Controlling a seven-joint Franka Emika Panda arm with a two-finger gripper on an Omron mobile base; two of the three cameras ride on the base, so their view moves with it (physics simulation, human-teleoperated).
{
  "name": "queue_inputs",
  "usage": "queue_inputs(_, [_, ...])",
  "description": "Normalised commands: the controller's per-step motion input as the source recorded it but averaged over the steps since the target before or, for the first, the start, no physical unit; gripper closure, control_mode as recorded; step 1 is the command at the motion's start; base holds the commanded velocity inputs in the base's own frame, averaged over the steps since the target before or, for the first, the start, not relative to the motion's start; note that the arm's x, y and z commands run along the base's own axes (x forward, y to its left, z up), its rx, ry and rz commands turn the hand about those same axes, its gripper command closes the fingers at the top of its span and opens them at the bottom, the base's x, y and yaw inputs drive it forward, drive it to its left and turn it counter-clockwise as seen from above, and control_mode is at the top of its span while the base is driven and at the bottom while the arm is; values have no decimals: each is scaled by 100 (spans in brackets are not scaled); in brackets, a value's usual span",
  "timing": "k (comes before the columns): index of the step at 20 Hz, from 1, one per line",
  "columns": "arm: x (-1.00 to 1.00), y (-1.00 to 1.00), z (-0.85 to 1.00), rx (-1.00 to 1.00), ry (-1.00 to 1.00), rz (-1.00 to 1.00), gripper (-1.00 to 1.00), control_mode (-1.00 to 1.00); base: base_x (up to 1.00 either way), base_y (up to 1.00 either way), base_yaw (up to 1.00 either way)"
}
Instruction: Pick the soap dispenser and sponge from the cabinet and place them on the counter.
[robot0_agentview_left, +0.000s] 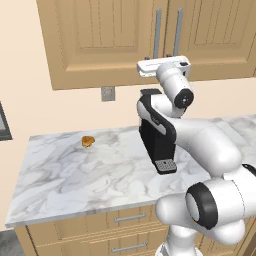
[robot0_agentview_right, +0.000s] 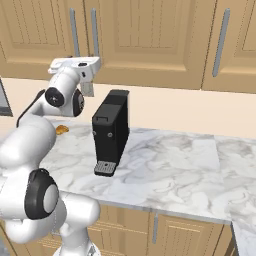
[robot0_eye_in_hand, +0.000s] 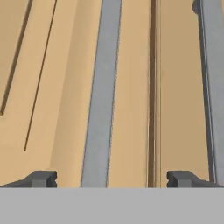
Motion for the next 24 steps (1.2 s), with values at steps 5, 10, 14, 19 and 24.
queue_inputs(5, [43, 11, 0, 2, 0, -3, -100, -100, 0, 0, 0])
queue_inputs(10, [33, 27, 0, 0, 0, -3, -100, -100, 0, 0, 0])
queue_inputs(14, [34, 22, 0, 0, 1, -4, 100, -100, 0, 0, 0])
queue_inputs(19, [16, 7, 0, 0, 2, -2, 100, -100, 0, 0, 0])
queue_inputs(24, [0, 0, 0, 0, 0, 0, 100, -100, 0, 0, 0])
